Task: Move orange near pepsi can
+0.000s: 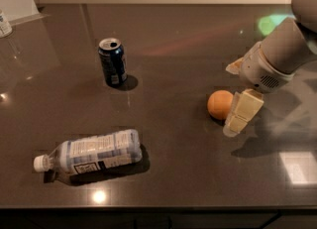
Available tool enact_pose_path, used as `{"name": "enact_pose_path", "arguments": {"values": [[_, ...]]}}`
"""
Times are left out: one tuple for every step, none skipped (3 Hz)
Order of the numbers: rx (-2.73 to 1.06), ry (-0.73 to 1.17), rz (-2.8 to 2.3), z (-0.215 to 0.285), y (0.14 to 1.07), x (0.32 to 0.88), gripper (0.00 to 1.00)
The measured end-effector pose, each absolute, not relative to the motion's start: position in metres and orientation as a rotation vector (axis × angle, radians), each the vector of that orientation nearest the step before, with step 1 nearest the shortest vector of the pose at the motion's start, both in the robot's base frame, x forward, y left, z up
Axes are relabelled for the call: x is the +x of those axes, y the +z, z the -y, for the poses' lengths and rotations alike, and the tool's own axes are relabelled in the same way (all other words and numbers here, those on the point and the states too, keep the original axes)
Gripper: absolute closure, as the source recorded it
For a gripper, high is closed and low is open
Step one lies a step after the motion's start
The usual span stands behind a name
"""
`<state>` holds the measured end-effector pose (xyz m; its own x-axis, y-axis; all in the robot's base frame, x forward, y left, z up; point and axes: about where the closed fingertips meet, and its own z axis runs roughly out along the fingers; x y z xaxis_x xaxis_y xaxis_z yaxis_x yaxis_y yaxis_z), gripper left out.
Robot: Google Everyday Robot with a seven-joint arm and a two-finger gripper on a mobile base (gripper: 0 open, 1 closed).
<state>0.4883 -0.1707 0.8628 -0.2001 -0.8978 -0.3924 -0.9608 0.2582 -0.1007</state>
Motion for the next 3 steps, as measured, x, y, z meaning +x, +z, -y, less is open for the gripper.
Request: {"name": "enact_pose_path", "arguments": {"values": [[-1.699, 0.245, -2.153, 0.1657, 0.8591, 0.485, 0.16], [-1.698, 0.251, -2.144, 0.1616, 0.8576, 0.4832, 0.4], [-1.687, 0.255, -2.147, 0.1585, 0.8596, 0.4856, 0.64]]}}
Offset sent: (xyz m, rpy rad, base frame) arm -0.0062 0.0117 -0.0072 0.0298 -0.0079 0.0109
